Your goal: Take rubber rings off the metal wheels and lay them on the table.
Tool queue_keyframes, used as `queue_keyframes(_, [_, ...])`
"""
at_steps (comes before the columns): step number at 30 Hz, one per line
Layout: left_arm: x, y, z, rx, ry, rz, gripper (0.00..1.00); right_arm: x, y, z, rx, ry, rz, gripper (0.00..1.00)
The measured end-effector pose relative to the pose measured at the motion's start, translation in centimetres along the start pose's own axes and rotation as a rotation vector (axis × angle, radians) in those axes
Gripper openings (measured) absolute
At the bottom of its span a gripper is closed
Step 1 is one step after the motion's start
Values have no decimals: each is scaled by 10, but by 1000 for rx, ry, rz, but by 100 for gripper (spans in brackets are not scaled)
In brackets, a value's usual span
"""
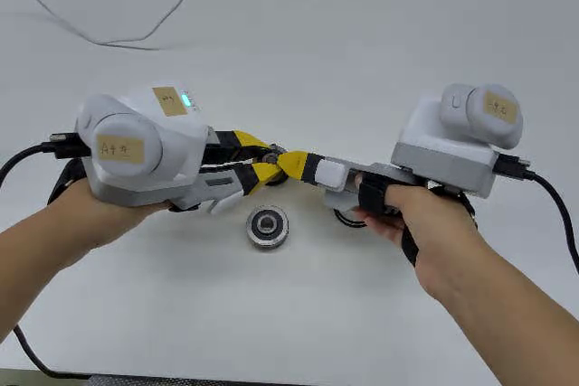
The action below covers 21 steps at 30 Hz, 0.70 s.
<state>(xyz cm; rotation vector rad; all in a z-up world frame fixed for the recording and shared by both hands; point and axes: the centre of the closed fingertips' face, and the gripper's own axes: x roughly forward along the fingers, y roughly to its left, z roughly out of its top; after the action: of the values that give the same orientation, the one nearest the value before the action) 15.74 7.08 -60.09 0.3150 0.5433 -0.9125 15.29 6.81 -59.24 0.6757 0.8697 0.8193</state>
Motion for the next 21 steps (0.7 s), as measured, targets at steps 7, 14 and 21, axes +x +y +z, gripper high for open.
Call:
queue_keyframes(7, [0, -1, 0, 3, -1, 0, 13, -2, 4, -2, -16, 13, 33, 0])
queue_keyframes(14, [0, -1, 0, 9, -2, -2, 13, -5, 3, 1, -22, 8, 50, 0])
queue_keyframes(21, [0, -1, 1, 27, 3, -5, 13, -3, 1, 1, 10, -9, 39, 0])
